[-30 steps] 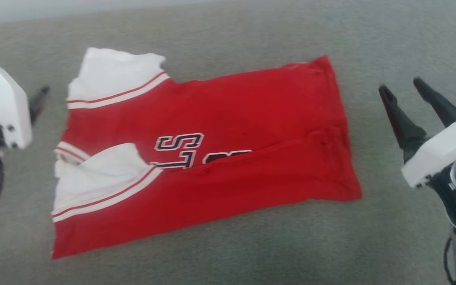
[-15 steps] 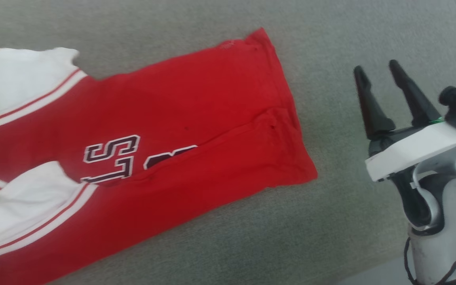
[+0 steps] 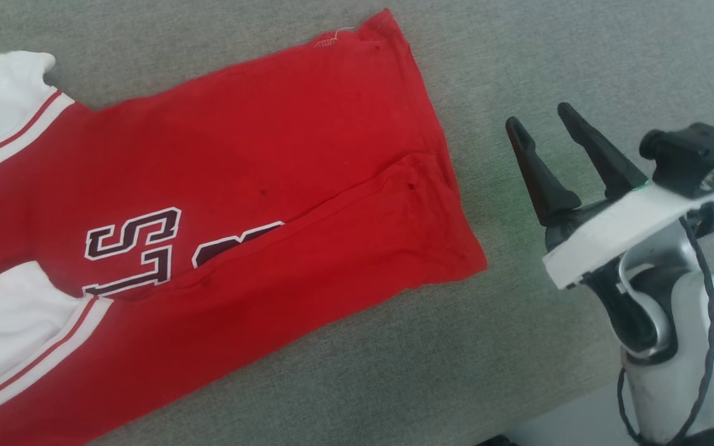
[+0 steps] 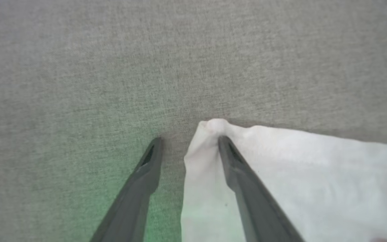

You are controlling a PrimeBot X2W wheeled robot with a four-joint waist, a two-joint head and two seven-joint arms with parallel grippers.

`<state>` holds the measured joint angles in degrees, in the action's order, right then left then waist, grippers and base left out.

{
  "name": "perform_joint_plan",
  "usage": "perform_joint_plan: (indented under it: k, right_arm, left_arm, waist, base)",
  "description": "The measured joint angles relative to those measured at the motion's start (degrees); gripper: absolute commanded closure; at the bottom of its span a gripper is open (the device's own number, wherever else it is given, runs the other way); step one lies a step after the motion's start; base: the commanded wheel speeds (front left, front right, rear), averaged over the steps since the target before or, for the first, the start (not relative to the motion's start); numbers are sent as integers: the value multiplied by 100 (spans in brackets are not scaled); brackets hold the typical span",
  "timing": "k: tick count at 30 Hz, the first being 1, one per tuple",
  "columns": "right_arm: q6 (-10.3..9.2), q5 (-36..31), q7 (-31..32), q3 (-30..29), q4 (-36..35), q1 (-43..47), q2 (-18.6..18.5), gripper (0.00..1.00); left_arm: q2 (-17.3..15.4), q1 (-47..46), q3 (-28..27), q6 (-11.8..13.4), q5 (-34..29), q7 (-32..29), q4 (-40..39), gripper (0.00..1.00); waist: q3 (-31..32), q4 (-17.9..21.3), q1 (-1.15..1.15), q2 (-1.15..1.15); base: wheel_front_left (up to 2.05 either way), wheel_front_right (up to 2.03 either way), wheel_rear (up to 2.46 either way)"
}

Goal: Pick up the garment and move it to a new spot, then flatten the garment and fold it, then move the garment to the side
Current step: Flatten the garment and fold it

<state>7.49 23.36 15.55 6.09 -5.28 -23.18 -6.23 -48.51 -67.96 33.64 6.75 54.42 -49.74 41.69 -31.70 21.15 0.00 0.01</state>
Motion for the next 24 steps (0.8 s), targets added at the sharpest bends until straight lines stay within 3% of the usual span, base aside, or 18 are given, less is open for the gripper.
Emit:
perform_joint_plan:
  k: [9,16,24]
  right_arm:
    - [0,208,1007,275,560,-1155,-287,0]
    - [0,415,1833,558,1875,-2570,-475,0]
    - [0,653,2899,1165,3506,-3738,-364,0]
  left_arm:
    - [347,-270,133,-120,-45,44,-4,100]
    - [742,-556,240,-203,-104,180,100,100]
    - [967,-797,292,-327,-147,347,299,100]
  waist:
    - [-120,-309,0,0]
    - [-253,-675,0,0]
    - [-396,-864,0,0]
  base:
    - [0,0,0]
    - [0,0,0]
    - [0,0,0]
